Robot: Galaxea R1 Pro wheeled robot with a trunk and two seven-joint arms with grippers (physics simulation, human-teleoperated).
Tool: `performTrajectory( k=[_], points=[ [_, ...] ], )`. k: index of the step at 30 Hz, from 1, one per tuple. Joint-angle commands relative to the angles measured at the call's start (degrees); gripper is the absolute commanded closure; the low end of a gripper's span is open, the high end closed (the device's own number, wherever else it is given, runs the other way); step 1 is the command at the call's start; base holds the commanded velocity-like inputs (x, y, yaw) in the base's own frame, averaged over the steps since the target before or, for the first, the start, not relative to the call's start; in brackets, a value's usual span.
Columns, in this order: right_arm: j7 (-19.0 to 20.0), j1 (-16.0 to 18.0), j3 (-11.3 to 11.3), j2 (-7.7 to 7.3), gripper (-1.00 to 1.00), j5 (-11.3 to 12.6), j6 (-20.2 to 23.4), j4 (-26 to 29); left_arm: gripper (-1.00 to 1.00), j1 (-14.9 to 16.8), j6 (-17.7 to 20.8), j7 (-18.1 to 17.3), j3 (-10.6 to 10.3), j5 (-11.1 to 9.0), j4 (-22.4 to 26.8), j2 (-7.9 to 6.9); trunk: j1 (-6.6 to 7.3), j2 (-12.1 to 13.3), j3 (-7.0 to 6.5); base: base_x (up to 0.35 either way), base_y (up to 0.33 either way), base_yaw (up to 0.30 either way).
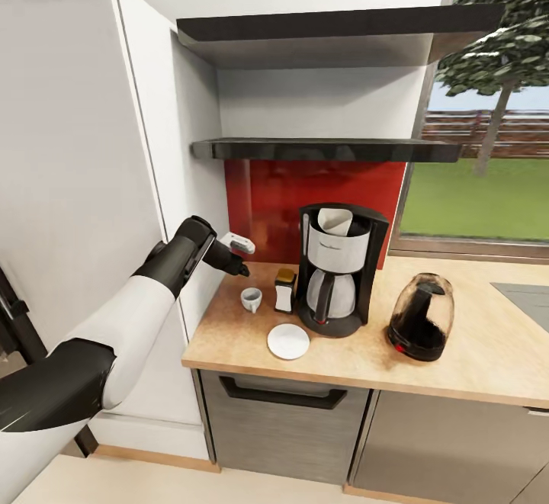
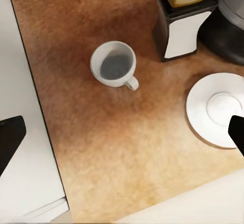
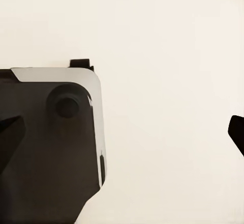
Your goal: Set up a coffee station on the kitchen countertop: keep the coffee maker on the countertop, move the bottle of coffee from the kitchen shelf to the counter next to the coffee maker, place a paper coffee filter on top of the coffee maker, put the saucer next to the coffee maker with the coffee cup on the saucer, and place the electric kettle next to the coffee maker.
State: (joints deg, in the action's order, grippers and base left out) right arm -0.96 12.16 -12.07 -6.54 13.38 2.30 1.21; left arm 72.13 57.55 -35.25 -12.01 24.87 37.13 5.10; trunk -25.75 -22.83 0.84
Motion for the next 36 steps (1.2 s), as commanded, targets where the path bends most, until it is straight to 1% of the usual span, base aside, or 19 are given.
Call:
performTrajectory(
  k=[1,7,17,24,32,36],
  points=[
    [-0.1,-0.06,-0.49,-0.02,-1.0,0.54,0.24,0.13,-1.0,0.04,0.1,-0.52,-0.06,0.7,0.05,0.02,-0.03,-0.09,0.09,0.002,0.0,0.0],
    [-0.09,-0.29,-0.49,-0.05,-1.0,0.54,0.25,0.19,-1.0,0.03,0.1,-0.52,-0.12,1.07,0.05,0.08,-0.03,-0.09,0.09,0.018,0.0,0.0],
    [-0.09,-0.38,-0.49,-0.05,-1.0,0.51,0.25,0.16,-1.0,0.03,0.1,-0.52,-0.12,1.14,0.05,0.09,-0.03,-0.09,0.09,0.265,0.0,0.0],
    [-0.09,-0.43,-0.5,-0.05,-1.0,0.51,0.25,0.15,-1.0,0.03,0.1,-0.52,-0.13,1.15,-0.12,0.08,-0.03,-0.09,0.09,0.036,0.0,0.0],
    [-0.09,-0.46,-0.55,-0.05,-1.0,0.5,0.25,0.16,-1.0,0.03,0.1,-0.52,-0.21,1.15,-0.44,0.09,-0.03,-0.09,0.09,0.244,0.0,0.0],
    [-0.09,-0.47,-0.58,-0.05,-1.0,0.52,0.25,0.19,-1.0,-0.04,0.04,-0.52,-0.2,1.15,-0.63,0.07,-0.03,-0.09,0.09,0.056,0.0,0.0]
  ],
)
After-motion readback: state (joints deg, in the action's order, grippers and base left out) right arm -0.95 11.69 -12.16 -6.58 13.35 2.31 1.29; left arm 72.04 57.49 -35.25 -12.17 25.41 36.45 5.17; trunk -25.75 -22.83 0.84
